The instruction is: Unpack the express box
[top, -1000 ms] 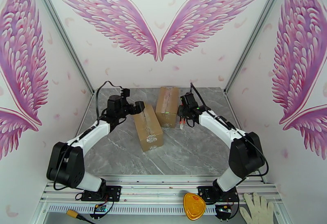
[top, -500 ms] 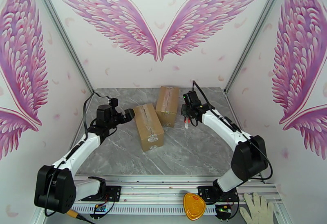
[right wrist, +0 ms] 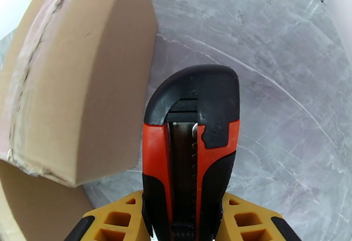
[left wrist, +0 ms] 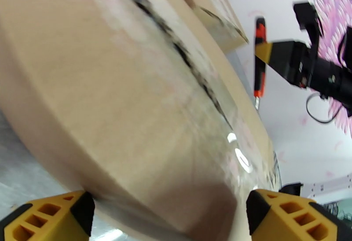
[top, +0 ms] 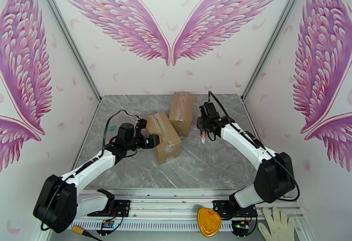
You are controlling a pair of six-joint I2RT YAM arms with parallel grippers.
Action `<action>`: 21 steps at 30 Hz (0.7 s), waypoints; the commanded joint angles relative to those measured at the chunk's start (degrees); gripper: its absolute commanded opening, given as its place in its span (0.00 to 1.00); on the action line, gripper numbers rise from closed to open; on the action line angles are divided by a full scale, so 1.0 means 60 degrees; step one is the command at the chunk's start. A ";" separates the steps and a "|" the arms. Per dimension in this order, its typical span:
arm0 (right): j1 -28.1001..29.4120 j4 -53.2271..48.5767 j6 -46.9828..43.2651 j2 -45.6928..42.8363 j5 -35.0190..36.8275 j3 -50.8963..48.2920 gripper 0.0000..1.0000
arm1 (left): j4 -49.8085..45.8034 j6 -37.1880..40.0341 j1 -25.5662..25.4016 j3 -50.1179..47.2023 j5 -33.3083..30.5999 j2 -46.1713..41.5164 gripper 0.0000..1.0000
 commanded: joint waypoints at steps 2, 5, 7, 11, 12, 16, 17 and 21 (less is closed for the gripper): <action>0.0025 0.0252 -0.0022 -0.0526 -0.0156 -0.0152 0.24 | 0.1001 -0.0293 -0.0858 0.0092 0.0578 0.0593 0.99; -0.0064 0.0112 0.0037 -0.0606 -0.0089 -0.0002 0.24 | 0.1225 -0.0268 -0.1248 0.0344 0.0420 0.1073 0.99; -0.0129 0.0062 0.0037 -0.0724 0.0016 0.0064 0.23 | 0.1586 -0.0352 -0.1423 0.0463 0.0360 0.1398 0.99; -0.0292 0.0119 0.0124 -0.1081 0.0279 0.0049 0.22 | 0.2321 -0.0316 -0.1751 0.0968 -0.0067 0.2134 0.99; -0.0316 0.0155 0.0140 -0.1169 0.0345 0.0047 0.22 | 0.2363 -0.0250 -0.1839 0.1172 -0.0147 0.2311 0.99; -0.0446 0.0178 0.0180 -0.1614 0.0821 0.0026 0.22 | 0.2325 0.0044 -0.2158 0.2029 -0.0203 0.2938 0.99; -0.0483 0.0196 0.0184 -0.1712 0.0896 0.0047 0.22 | 0.2296 0.0087 -0.2204 0.2145 -0.0135 0.3005 0.99; -0.0564 0.0186 0.0162 -0.1991 0.1278 0.0192 0.22 | 0.1723 0.0398 -0.2237 0.2194 0.0060 0.2701 0.99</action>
